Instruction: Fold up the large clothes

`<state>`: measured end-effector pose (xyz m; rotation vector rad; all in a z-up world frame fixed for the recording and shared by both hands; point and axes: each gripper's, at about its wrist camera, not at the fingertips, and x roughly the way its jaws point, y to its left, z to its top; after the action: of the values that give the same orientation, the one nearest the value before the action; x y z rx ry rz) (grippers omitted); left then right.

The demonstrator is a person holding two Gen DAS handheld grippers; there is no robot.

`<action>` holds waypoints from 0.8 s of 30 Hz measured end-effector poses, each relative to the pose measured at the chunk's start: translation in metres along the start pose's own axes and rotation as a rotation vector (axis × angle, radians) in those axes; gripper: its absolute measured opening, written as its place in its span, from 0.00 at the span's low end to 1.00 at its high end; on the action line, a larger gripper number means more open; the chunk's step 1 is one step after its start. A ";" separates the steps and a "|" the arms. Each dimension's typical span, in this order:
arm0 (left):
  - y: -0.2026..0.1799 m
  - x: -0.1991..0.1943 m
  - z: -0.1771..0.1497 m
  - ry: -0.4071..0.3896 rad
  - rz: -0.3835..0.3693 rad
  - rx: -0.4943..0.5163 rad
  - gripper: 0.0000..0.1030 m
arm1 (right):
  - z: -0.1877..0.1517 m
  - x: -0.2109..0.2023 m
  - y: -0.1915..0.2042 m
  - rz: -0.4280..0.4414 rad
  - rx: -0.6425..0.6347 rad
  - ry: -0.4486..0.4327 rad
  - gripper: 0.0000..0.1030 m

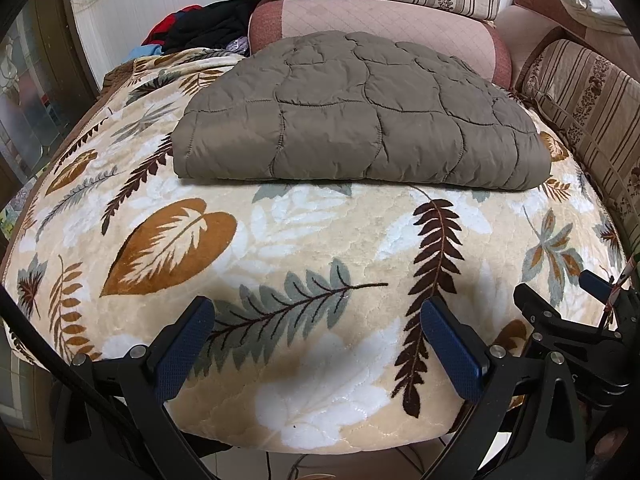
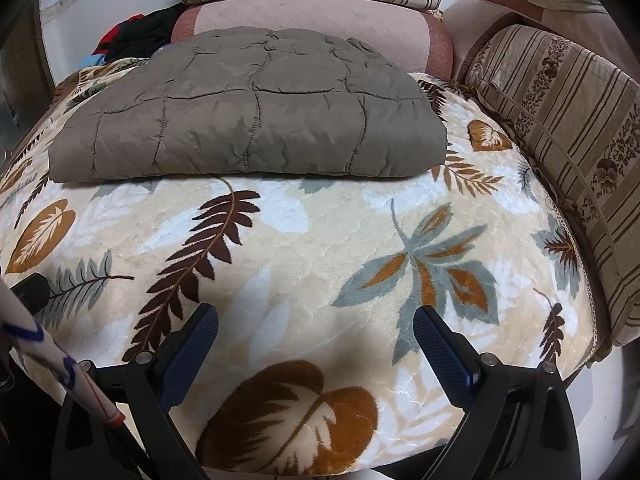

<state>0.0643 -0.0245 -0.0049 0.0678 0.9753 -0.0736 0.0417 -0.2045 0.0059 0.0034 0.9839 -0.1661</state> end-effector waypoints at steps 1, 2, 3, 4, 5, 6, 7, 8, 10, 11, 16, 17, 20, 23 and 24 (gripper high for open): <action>0.000 0.000 0.000 0.000 0.003 0.001 0.99 | 0.000 0.000 0.000 0.000 0.000 0.000 0.97; 0.000 0.000 0.000 0.001 0.002 0.001 0.99 | 0.000 0.000 0.000 0.000 -0.001 0.000 0.97; 0.000 0.001 0.000 0.002 0.001 0.001 0.99 | 0.000 0.000 0.000 0.002 -0.001 -0.001 0.97; 0.000 0.001 0.000 0.003 0.000 0.001 0.99 | 0.000 0.000 0.000 0.002 -0.001 -0.001 0.97; 0.000 0.001 0.000 0.004 -0.001 0.002 0.99 | 0.000 0.000 0.000 0.001 -0.002 0.000 0.97; 0.001 0.001 0.000 0.005 -0.002 0.002 0.99 | 0.000 0.001 0.000 0.001 -0.003 0.000 0.97; 0.000 0.002 0.000 0.006 -0.002 0.002 0.99 | 0.000 0.001 0.001 0.001 -0.003 0.001 0.97; 0.001 0.002 0.000 0.006 -0.002 0.002 0.99 | 0.000 0.001 0.001 0.000 -0.003 0.001 0.97; 0.000 0.002 0.000 0.005 -0.001 0.002 0.99 | 0.000 0.002 0.001 0.001 -0.002 0.003 0.97; 0.000 0.002 0.000 0.005 -0.001 0.002 0.99 | 0.000 0.002 0.001 0.000 -0.002 0.004 0.97; 0.000 0.003 -0.001 0.009 -0.002 0.001 0.99 | 0.000 0.002 0.002 0.000 -0.001 0.003 0.97; 0.001 0.003 0.000 0.009 -0.004 0.001 0.99 | 0.000 0.002 0.002 -0.002 -0.001 0.002 0.97; 0.002 0.005 -0.001 0.013 -0.005 0.000 0.99 | 0.001 0.002 0.002 -0.005 -0.004 -0.001 0.97; 0.003 0.006 -0.001 0.018 -0.006 -0.002 0.99 | 0.001 0.001 0.003 -0.004 -0.005 -0.001 0.97; 0.003 0.007 -0.001 0.020 -0.006 -0.002 0.99 | 0.001 0.002 0.003 -0.004 -0.004 0.001 0.97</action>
<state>0.0673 -0.0217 -0.0113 0.0639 0.9959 -0.0781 0.0439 -0.2019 0.0048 -0.0024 0.9854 -0.1679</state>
